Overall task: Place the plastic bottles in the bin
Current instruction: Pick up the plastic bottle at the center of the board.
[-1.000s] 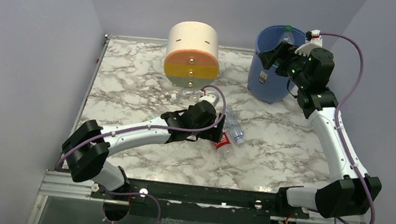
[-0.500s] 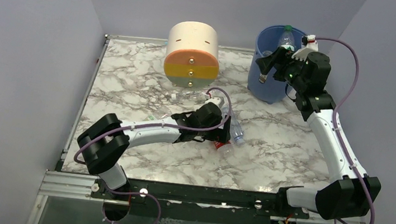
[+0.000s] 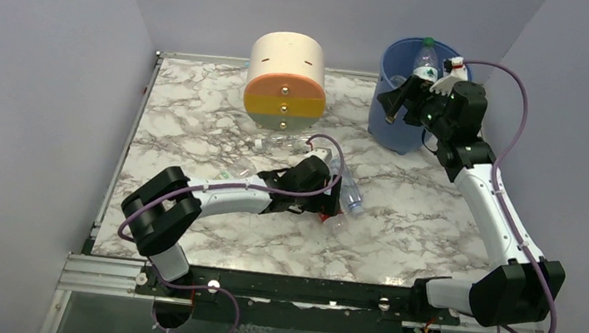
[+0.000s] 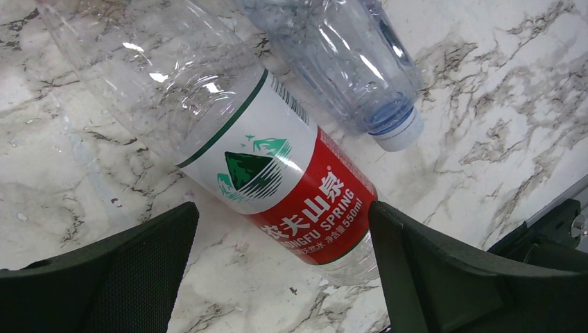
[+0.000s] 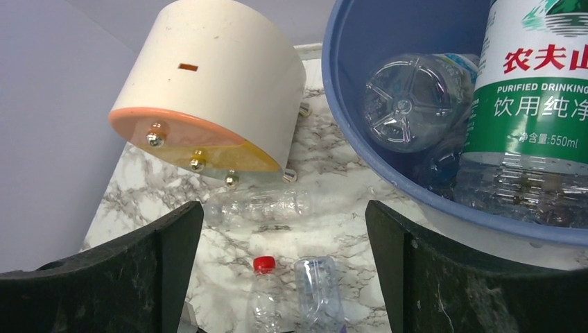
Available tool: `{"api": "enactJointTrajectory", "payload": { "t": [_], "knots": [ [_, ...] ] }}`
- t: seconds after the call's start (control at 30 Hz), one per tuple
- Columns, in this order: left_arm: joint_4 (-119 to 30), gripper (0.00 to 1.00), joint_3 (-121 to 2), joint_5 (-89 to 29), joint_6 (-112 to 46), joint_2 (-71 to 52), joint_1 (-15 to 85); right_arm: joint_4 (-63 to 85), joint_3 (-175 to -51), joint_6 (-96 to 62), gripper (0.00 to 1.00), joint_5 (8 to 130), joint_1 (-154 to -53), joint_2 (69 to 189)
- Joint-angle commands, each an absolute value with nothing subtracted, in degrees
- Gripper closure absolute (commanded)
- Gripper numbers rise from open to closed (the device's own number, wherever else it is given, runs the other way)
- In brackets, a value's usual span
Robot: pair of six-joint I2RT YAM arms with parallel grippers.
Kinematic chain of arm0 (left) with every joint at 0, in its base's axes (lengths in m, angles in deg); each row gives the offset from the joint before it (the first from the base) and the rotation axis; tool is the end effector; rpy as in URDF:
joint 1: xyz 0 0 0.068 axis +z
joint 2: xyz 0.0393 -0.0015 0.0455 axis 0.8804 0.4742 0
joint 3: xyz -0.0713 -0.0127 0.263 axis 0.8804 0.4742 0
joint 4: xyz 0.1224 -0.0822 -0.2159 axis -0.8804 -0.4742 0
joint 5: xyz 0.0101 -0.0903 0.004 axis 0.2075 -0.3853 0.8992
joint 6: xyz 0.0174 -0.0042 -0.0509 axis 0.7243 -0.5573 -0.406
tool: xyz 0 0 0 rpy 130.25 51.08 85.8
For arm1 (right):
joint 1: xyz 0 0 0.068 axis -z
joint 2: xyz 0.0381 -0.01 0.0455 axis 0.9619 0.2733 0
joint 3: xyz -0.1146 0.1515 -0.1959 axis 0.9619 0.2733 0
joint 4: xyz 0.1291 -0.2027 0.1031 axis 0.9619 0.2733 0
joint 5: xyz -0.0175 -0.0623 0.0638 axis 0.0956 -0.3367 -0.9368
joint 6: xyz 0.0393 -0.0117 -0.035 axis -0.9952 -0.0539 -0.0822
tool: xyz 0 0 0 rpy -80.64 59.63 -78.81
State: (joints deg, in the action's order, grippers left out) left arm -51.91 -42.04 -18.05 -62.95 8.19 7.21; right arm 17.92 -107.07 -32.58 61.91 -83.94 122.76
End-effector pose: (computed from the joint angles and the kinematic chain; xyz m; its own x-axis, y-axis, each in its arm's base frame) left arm 0.2008 -0.2773 0.1942 -0.8223 0.0117 -0.5689 0.3180 0.8386 -0.4423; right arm 0.3003 0.0609 0.3807 -0.3617 0.3135 -0.8780 -0.2886 0.8579 0.4252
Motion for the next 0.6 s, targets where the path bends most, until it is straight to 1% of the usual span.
{"api": "enactJointTrajectory", "payload": {
  "t": [0.0,0.23,0.57],
  "knots": [
    [-50.41,0.01,-40.71,-18.15,-63.66,8.78,7.29,17.41,-105.94,-32.61,0.11,60.46,-84.27,121.32],
    [-50.05,0.01,-39.81,-18.21,-63.77,9.6,7.29,17.43,-105.13,-32.61,0.11,60.35,-84.29,120.93],
    [-50.6,0.05,-38.67,-17.33,-63.97,8.8,7.29,17.52,-104.89,-32.55,0.11,60.07,-84.34,120.72]
  ]
}}
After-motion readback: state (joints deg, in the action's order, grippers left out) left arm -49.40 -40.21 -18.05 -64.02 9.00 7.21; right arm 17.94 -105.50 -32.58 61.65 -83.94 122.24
